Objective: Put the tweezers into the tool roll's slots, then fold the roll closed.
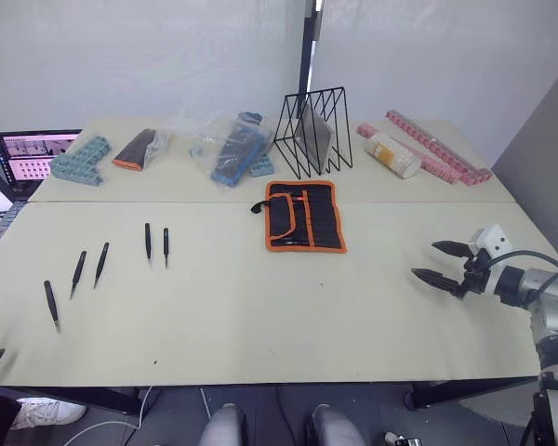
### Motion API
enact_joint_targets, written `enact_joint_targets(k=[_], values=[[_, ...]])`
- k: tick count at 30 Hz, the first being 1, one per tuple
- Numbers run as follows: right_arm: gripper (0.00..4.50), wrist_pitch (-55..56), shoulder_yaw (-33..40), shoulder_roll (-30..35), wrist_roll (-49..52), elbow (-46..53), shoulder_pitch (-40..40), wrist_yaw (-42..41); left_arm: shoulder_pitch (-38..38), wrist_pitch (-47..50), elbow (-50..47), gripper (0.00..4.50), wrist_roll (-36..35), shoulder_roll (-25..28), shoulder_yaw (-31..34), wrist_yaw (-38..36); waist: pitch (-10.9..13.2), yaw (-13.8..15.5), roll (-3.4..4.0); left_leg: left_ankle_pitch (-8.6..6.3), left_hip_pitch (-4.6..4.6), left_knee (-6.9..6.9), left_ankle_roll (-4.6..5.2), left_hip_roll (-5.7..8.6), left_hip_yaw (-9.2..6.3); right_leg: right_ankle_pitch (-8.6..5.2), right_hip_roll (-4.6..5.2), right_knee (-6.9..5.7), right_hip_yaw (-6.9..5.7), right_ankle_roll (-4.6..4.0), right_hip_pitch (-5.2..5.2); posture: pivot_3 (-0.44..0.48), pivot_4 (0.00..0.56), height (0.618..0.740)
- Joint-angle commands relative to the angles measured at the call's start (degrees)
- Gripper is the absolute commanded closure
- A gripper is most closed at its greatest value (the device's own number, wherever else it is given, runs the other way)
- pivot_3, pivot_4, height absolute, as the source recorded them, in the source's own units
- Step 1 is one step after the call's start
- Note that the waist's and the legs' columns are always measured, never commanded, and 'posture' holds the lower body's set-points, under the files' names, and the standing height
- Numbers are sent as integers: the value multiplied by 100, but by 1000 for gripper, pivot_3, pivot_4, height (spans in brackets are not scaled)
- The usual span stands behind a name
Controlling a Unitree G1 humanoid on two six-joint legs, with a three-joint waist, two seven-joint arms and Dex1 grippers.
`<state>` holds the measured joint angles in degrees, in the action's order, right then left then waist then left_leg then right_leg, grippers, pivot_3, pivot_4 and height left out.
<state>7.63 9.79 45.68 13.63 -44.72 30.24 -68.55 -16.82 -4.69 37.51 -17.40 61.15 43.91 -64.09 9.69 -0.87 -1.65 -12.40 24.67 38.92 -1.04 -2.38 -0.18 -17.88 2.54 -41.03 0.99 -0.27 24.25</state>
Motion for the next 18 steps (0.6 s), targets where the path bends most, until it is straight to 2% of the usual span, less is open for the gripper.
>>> enact_joint_targets(k=[1,5,8,11,14,18], values=[[32,-87,129,61,110,268,-19,26,38,122,-160,0,-206,135,90,-167,0,1,0,0,0,0,0,0,0,0,0,0,0,0,0,0,150,685],[32,-458,101,-52,276,745,-120,-46,100,532,-906,0,-512,21,88,-346,0,17,-1,0,1,1,0,-1,0,0,0,0,-1,0,-2,0,150,685],[32,-1024,16,-287,492,1488,-240,19,75,636,-1559,0,-519,-258,15,-67,-1,4,1,0,0,2,0,-2,2,0,0,0,1,0,-1,0,150,685],[32,-1633,-134,-541,635,2309,-345,185,-95,1110,-2558,0,-797,-680,44,141,-2,-24,2,-2,-1,1,1,-11,4,0,-2,-3,2,0,0,0,150,685],[32,-2487,-401,-862,736,3024,-238,560,-453,1680,-4020,0,-1117,-1165,-46,417,-2,-47,2,-4,1,1,1,-20,5,1,-7,-4,0,-1,2,0,150,685],[32,-2896,-636,-1258,625,3481,-54,1087,-578,2100,-5278,0,-1314,-1617,-212,922,-2,-13,1,-4,-3,2,1,-19,4,1,-6,-4,3,-1,-1,0,150,685]])
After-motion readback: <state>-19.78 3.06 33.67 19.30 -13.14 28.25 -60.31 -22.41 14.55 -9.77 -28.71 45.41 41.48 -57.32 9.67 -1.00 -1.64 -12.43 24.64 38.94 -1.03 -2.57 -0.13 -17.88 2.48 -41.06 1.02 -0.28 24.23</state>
